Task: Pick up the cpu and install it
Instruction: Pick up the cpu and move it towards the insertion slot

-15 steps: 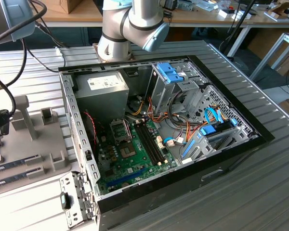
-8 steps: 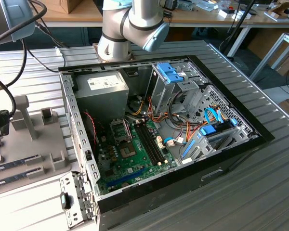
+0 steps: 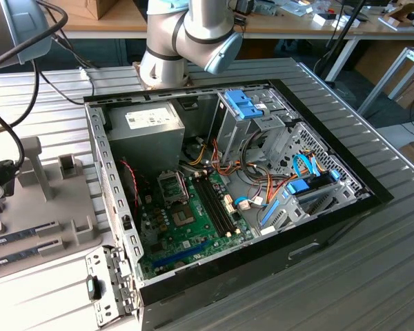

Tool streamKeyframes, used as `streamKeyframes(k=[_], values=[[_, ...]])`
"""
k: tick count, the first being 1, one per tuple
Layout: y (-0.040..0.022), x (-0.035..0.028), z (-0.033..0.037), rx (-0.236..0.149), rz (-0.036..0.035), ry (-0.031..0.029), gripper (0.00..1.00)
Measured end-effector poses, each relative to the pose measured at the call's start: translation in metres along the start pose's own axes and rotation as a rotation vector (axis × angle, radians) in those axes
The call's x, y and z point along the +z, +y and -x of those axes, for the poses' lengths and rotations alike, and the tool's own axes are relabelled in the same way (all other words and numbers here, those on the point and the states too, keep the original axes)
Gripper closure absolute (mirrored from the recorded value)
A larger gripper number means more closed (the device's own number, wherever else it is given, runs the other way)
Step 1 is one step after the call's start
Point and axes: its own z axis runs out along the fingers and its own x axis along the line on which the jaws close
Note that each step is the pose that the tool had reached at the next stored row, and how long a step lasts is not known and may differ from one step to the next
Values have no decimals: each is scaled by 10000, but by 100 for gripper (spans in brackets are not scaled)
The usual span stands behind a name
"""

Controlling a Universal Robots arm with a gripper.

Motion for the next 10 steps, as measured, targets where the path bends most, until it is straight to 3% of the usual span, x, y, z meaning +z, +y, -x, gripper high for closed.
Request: streamKeyframes(k=[10], values=[[-2, 54, 2, -52, -3, 1, 40]])
